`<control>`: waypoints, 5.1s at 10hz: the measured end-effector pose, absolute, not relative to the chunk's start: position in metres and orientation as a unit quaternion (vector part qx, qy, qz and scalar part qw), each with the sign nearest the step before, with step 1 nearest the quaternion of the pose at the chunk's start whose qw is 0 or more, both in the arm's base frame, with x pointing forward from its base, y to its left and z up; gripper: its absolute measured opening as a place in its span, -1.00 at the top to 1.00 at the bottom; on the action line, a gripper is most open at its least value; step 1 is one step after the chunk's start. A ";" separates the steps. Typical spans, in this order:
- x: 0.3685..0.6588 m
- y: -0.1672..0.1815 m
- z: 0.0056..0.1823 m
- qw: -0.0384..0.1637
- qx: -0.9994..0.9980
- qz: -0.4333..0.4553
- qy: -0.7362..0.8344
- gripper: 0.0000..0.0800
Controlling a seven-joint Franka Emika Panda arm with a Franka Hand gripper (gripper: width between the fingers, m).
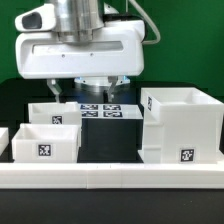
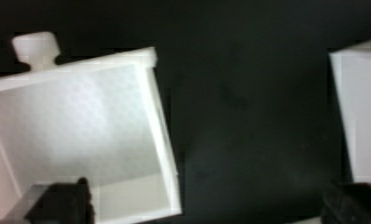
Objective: Assemble drawer
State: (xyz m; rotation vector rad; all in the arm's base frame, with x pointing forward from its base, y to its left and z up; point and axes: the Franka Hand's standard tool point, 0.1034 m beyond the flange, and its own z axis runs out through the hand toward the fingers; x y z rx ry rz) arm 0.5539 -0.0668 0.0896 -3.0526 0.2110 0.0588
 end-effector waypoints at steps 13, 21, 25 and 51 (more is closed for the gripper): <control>0.540 -0.084 0.025 0.009 -1.000 -0.006 -0.007 -0.62; 0.532 -0.085 0.006 0.003 -1.000 -0.003 -0.011 -0.62; 0.529 -0.085 0.004 0.003 -1.000 -0.001 -0.011 0.42; 0.527 -0.071 0.026 0.003 -0.866 0.029 -0.499 0.90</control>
Offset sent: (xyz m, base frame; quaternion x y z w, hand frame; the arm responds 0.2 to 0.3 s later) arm -0.0004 -0.0119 -0.0272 0.0004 0.0213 -0.0423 0.9989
